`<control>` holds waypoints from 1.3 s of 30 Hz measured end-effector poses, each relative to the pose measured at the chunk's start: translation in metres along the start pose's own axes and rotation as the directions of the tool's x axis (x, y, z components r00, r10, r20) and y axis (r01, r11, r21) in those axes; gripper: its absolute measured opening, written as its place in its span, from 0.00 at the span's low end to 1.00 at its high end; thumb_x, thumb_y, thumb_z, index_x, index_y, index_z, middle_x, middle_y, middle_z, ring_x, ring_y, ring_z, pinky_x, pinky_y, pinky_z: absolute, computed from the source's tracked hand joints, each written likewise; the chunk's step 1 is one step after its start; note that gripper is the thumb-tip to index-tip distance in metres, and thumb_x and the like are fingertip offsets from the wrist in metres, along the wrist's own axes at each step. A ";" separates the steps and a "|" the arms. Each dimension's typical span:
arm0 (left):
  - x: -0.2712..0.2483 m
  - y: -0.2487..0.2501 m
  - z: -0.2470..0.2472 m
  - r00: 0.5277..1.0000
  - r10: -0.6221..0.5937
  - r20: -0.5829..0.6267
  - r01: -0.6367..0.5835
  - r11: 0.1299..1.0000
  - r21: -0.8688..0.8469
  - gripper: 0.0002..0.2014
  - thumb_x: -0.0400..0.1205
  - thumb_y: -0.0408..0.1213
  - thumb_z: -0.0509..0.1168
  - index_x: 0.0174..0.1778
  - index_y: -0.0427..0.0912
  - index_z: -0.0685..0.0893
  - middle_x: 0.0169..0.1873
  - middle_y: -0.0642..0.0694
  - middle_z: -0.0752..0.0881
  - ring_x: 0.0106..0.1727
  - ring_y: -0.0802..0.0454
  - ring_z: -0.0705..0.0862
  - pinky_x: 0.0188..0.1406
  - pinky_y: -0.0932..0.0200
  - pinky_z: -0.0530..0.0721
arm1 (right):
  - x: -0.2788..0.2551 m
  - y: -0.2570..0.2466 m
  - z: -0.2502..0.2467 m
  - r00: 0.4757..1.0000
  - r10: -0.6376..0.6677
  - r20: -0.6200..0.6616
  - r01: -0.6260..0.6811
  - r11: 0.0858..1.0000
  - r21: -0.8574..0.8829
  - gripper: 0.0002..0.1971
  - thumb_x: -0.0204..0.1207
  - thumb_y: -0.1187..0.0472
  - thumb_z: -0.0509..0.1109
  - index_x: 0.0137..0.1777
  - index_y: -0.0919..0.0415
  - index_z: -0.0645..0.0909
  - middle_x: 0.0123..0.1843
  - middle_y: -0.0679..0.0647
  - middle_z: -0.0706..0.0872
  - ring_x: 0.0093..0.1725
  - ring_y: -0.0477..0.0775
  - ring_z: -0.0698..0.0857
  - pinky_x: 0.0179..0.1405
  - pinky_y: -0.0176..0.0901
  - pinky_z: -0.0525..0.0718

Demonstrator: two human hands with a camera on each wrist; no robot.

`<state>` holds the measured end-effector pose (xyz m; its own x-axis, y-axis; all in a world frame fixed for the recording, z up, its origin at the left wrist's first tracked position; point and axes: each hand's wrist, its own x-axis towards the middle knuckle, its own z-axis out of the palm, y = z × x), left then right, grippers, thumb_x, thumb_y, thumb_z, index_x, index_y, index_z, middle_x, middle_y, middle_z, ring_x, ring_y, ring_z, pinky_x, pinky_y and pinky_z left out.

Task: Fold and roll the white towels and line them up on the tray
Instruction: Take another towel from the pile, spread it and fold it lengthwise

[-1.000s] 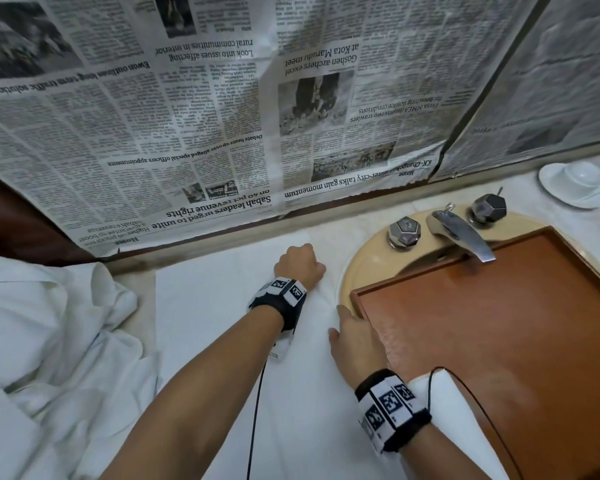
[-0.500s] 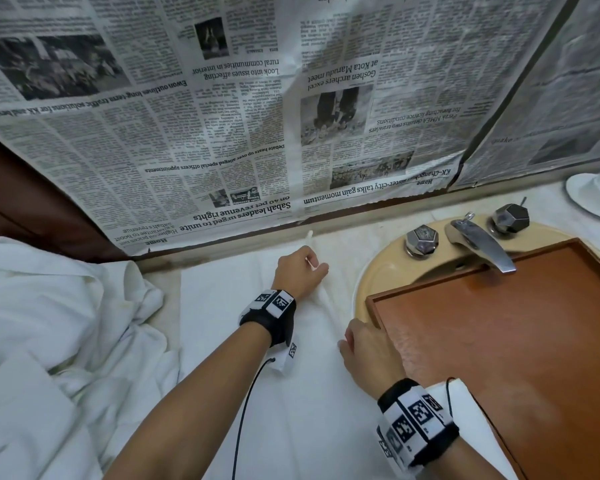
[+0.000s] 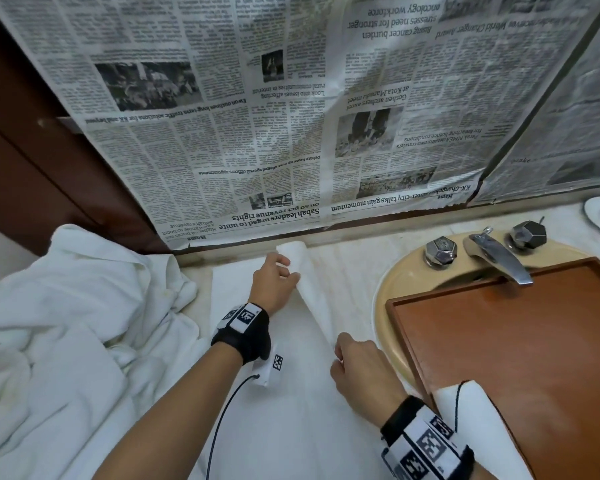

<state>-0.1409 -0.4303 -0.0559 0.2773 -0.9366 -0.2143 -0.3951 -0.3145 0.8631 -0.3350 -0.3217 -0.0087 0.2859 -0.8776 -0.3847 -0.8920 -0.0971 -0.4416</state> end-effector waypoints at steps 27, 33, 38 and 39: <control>0.026 -0.109 -0.118 0.979 0.037 -0.202 0.025 0.956 0.293 0.14 0.80 0.25 0.64 0.61 0.36 0.84 0.53 0.39 0.86 0.56 0.43 0.84 0.56 0.63 0.74 | 0.043 -0.148 0.124 0.991 -0.036 0.133 0.032 0.999 0.026 0.05 0.81 0.66 0.57 0.46 0.60 0.63 0.34 0.50 0.64 0.30 0.51 0.64 0.24 0.42 0.58; 0.020 -0.107 -0.120 0.961 0.066 -0.267 0.013 0.959 0.282 0.16 0.80 0.25 0.63 0.63 0.36 0.83 0.57 0.37 0.85 0.56 0.41 0.85 0.61 0.53 0.79 | 0.037 -0.155 0.121 0.995 -0.079 0.062 0.079 0.997 -0.009 0.04 0.80 0.64 0.57 0.46 0.59 0.64 0.33 0.50 0.65 0.27 0.49 0.63 0.24 0.46 0.55; 0.018 -0.109 -0.119 0.958 0.087 -0.272 0.018 0.933 0.360 0.15 0.80 0.23 0.62 0.63 0.33 0.82 0.61 0.35 0.82 0.59 0.37 0.83 0.63 0.50 0.77 | 0.037 -0.165 0.120 0.988 -0.134 0.072 0.137 0.990 -0.036 0.06 0.81 0.61 0.58 0.48 0.59 0.62 0.35 0.52 0.67 0.32 0.59 0.68 0.24 0.46 0.54; 0.018 -0.110 -0.119 0.959 0.083 -0.273 0.027 0.927 0.374 0.15 0.80 0.22 0.61 0.63 0.33 0.82 0.62 0.34 0.81 0.60 0.37 0.82 0.63 0.50 0.77 | 0.038 -0.167 0.122 0.985 -0.152 0.082 0.154 0.988 -0.027 0.06 0.81 0.61 0.58 0.48 0.59 0.62 0.38 0.55 0.70 0.35 0.60 0.70 0.24 0.46 0.55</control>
<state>0.0119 -0.3941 -0.1000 0.4720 -0.8815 -0.0093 -0.6867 -0.3743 0.6231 -0.1326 -0.2813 -0.0485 0.4457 -0.8113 -0.3783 -0.8461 -0.2438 -0.4740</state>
